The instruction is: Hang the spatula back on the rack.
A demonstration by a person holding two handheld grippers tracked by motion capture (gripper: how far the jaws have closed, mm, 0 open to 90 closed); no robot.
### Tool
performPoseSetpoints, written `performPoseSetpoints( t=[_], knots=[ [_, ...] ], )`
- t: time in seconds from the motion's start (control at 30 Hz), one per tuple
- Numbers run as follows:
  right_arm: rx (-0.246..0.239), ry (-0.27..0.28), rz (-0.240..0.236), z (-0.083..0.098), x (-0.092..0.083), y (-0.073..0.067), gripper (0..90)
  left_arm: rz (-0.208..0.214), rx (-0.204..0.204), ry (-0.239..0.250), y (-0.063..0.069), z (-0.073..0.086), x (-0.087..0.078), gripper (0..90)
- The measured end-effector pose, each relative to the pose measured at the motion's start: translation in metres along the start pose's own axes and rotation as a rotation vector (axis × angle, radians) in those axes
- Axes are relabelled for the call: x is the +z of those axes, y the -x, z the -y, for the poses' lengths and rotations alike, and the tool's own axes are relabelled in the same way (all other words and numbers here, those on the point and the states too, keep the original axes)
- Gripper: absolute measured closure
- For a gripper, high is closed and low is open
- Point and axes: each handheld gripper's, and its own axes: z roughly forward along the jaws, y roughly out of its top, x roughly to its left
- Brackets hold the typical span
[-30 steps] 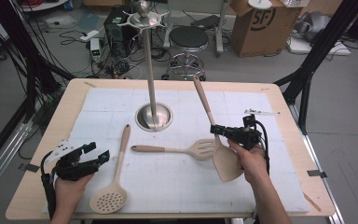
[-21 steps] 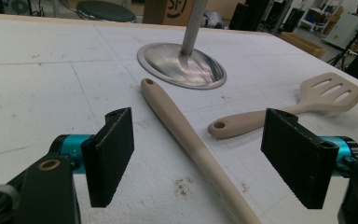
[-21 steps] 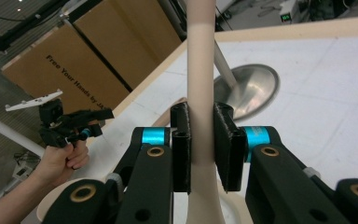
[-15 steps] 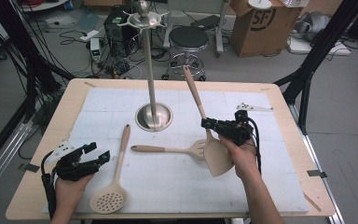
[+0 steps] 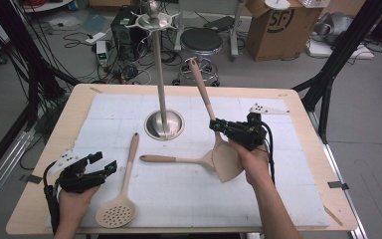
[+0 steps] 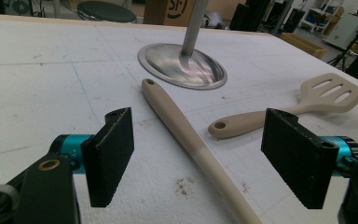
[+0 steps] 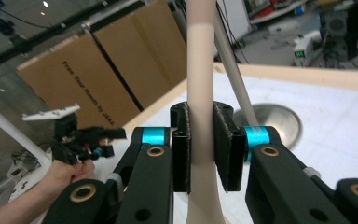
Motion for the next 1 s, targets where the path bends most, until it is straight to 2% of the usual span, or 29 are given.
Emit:
performPoseSetpoints(
  t=[0.3,0.4,0.5,0.7,0.8,0.87,1.0],
  knots=[
    [-0.027,0.061,-0.029,-0.003,0.007,-0.006,78.4,-0.001,0.0,0.003,0.0,0.0,0.0,25.9],
    [-0.008,0.084,-0.053,-0.004,0.008,-0.005,78.4,-0.001,0.001,0.0,0.0,0.0,0.0,25.9],
    [-0.007,0.099,-0.056,-0.007,0.009,-0.006,78.4,0.0,0.004,-0.003,0.001,0.001,0.0,25.9],
    [-0.047,0.107,-0.066,-0.017,0.013,-0.012,78.4,0.001,0.004,-0.004,0.0,0.0,0.0,25.9],
    [-0.065,0.133,-0.079,-0.022,0.015,-0.016,78.4,-0.001,0.004,-0.002,0.0,0.0,0.0,25.9],
    [-0.066,0.137,-0.097,-0.025,0.016,-0.017,78.4,-0.002,0.003,-0.004,0.001,0.001,0.001,25.9],
    [-0.08,0.138,-0.101,-0.032,0.022,-0.021,78.4,0.002,0.003,-0.006,0.001,0.001,0.001,25.9]
  ],
)
